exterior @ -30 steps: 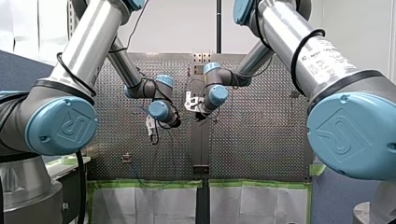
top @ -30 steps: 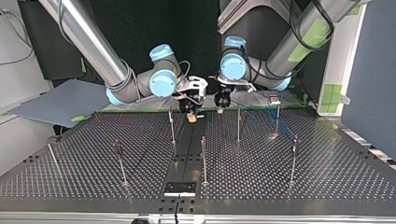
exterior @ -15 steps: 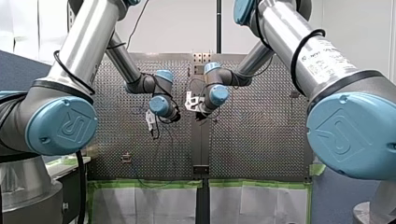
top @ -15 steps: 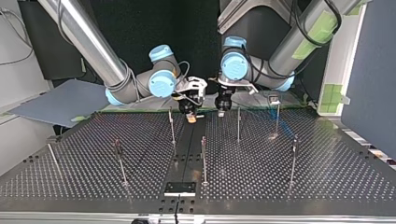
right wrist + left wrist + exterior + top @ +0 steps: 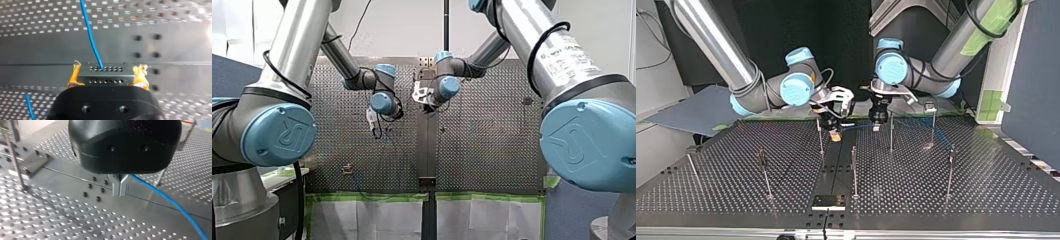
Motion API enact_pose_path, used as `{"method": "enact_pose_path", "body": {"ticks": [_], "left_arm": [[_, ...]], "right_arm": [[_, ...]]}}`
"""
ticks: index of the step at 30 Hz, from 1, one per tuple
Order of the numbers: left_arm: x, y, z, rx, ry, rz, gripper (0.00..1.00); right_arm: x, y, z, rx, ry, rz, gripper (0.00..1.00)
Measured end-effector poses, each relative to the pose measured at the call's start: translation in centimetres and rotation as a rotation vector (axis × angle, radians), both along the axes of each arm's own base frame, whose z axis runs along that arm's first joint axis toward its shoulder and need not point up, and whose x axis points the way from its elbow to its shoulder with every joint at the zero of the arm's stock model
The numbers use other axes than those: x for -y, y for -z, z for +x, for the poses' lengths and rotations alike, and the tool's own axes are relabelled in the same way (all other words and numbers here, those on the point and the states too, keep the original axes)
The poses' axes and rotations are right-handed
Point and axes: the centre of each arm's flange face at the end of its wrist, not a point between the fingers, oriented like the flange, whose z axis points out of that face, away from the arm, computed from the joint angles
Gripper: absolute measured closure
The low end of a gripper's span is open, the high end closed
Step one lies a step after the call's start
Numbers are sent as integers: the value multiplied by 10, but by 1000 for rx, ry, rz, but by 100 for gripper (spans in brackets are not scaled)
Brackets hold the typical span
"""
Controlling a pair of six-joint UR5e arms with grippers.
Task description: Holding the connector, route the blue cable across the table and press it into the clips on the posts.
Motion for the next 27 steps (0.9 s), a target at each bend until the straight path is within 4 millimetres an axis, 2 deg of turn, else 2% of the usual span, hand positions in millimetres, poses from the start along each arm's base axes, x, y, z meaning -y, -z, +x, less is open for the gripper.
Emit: {"method": "enact_pose_path", "body": {"ticks": [14,17,23,27], "left_arm": [[-15,-69,-15,68,-45,-22,100],[-17,-84,-18,87,-49,-29,100],[-19,-114,-24,128,-49,-40,100],[-19,-131,-26,155,-46,-49,100]], "right_arm": [[-16,-85,-17,95,-21,-55,100],[-18,-95,-21,101,-20,-62,100],[-20,-102,-24,103,-19,-64,100],[-24,-116,-29,113,-17,-71,100]]}}
